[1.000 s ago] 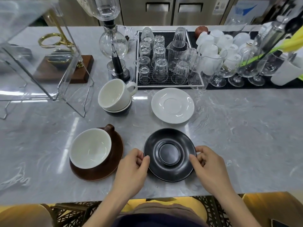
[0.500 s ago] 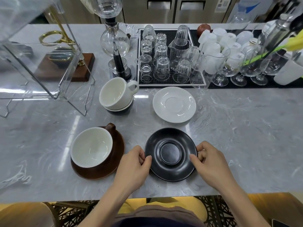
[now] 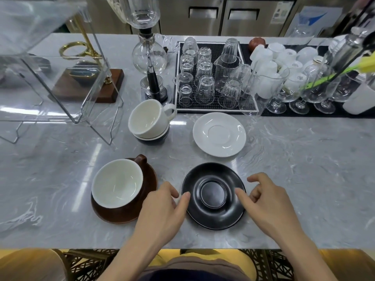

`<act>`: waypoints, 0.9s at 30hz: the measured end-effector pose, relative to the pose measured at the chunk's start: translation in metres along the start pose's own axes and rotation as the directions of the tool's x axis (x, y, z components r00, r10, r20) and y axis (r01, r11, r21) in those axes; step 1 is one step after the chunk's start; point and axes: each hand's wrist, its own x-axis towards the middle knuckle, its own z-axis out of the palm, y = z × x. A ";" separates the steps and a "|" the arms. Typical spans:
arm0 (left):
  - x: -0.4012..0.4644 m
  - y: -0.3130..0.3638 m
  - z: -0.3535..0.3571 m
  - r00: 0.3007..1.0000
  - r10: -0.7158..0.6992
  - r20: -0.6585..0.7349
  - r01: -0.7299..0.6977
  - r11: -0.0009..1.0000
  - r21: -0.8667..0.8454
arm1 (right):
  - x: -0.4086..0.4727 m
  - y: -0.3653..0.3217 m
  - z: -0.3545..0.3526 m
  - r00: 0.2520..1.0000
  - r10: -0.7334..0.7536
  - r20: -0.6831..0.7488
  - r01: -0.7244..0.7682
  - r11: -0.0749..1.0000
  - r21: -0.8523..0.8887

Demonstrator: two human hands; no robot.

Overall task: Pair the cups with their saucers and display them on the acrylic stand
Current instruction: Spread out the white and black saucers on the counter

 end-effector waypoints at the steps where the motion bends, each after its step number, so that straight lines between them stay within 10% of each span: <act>1: -0.001 0.003 -0.004 1.000 0.010 -0.019 -0.011 1.000 -0.014 | 0.002 -0.006 -0.001 1.000 -0.019 -0.001 0.019 1.000 0.017; 14: 0.014 0.016 -0.050 0.867 0.307 -0.393 -0.202 0.936 0.287 | 0.043 -0.082 0.011 0.938 -0.346 -0.010 0.346 0.934 0.090; 27: 0.077 -0.002 -0.090 0.920 0.180 -0.348 -0.057 0.940 0.337 | 0.102 -0.143 0.032 0.843 -0.538 -0.011 0.537 0.838 0.098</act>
